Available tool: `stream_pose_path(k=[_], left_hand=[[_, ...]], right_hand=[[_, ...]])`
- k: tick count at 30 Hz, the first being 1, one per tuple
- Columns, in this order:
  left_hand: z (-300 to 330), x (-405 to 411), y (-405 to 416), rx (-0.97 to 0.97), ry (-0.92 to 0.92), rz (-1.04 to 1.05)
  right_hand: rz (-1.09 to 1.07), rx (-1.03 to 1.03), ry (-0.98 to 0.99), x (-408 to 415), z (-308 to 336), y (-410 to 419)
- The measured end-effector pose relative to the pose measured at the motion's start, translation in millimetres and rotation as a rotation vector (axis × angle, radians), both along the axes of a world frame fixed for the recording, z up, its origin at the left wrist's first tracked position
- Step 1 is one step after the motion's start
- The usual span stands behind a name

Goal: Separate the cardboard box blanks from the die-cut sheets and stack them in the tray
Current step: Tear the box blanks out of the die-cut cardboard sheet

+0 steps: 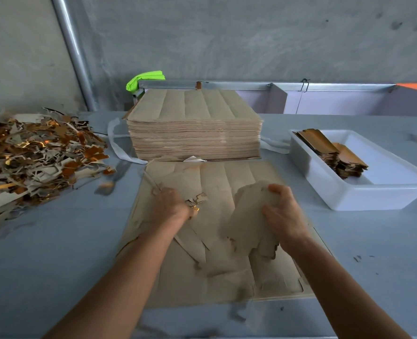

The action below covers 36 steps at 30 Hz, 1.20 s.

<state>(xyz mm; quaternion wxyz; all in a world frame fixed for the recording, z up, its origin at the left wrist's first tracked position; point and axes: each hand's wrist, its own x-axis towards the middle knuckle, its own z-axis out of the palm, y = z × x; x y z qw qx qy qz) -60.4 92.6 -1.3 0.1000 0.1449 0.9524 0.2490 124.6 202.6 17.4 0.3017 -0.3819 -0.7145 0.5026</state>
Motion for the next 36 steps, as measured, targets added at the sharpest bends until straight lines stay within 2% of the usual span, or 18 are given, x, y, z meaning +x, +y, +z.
stream_pose_path(k=[5, 7, 13, 17, 21, 26, 28, 31, 34, 36], left_hand=[[6, -7, -1, 0.001, -0.021, 0.034], [4, -10, 0, 0.01, -0.011, 0.031], [-2, -13, 5, 0.038, -0.009, 0.013], [-8, -12, 5, 0.152, 0.039, -0.027], [-6, -16, -1, 0.365, -0.001, -0.115], [22, -13, -13, 0.975, -0.472, -0.151], [33, -10, -15, 1.15, -0.623, -0.147], [40, -1, -13, 1.261, -0.754, -0.201], [39, 12, -7, 1.124, -0.652, -0.279], [35, 16, -4, 1.08, -0.57, -0.279]], right_hand=[[0.145, -0.046, 0.039, 0, 4, 4], [0.136, -0.056, -0.034, -3, 2, 4], [0.174, 0.269, -0.257, -14, -4, -7], [0.14, 0.252, -0.228, -20, 2, -10], [-0.001, 0.335, -0.226, -14, 24, 9], [0.065, 0.439, -0.379, -7, 40, 22], [0.134, 0.4, -0.375, -11, 41, 16], [0.2, 0.092, -0.232, -20, 45, -1], [0.277, -0.24, -0.068, -27, 50, -14], [0.289, -0.295, -0.051, -27, 46, -20]])
